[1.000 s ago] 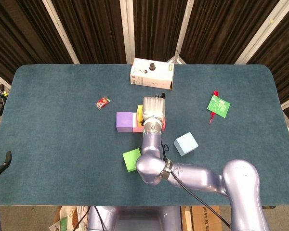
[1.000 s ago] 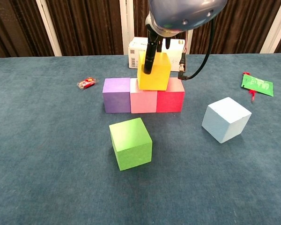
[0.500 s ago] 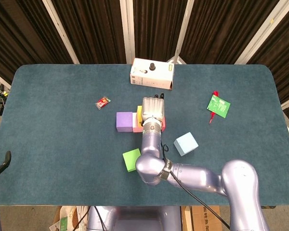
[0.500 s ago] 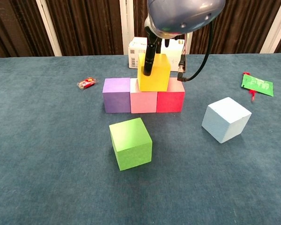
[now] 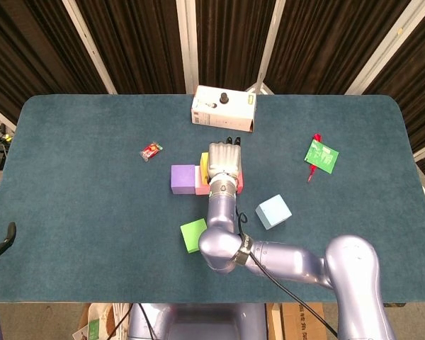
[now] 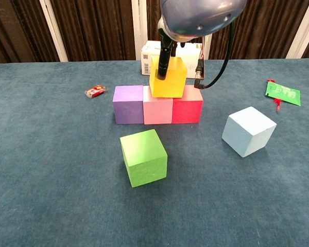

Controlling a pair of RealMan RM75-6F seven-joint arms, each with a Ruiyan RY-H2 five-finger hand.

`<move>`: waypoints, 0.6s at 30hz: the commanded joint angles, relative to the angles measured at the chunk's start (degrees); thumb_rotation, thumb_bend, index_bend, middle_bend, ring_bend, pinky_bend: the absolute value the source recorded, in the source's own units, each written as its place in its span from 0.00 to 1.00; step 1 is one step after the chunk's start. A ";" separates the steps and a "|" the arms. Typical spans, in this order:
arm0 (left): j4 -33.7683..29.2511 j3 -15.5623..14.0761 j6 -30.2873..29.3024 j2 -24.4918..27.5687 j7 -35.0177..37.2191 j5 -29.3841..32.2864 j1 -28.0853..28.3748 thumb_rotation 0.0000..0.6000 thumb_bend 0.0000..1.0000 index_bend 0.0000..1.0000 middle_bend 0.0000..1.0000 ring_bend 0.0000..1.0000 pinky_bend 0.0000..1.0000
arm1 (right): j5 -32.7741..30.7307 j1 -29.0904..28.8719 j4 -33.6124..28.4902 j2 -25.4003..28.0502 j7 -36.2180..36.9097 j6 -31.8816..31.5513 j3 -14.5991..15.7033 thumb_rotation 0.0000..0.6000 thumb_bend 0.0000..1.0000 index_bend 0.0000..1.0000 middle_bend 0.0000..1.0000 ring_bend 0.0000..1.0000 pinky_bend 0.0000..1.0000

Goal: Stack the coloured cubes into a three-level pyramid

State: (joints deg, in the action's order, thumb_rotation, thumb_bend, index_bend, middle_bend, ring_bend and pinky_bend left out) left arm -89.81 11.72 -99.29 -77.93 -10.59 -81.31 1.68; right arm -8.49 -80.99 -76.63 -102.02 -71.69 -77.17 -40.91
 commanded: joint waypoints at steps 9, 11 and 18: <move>-0.01 0.04 -0.07 0.00 0.07 0.01 -0.01 1.00 0.41 0.03 0.00 0.00 0.00 | 0.31 -0.09 -0.92 0.10 -0.18 -0.34 0.05 1.00 0.29 0.32 0.25 0.07 0.00; 0.02 0.10 -0.05 -0.01 0.08 0.11 0.00 1.00 0.41 0.03 0.00 0.00 0.00 | 0.43 -0.11 -1.38 0.18 -0.19 -0.65 0.07 1.00 0.29 0.32 0.25 0.07 0.00; 0.02 0.09 -0.03 0.00 0.18 0.12 0.00 1.00 0.41 0.03 0.00 0.00 0.00 | 0.37 0.12 -2.56 0.59 -0.28 -1.39 0.07 1.00 0.29 0.32 0.24 0.06 0.00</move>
State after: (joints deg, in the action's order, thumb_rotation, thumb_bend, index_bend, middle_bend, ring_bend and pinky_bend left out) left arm -89.79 11.81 -99.32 -77.92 -10.41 -81.19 1.68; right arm -8.08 -80.89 -79.17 -101.45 -71.96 -78.53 -40.85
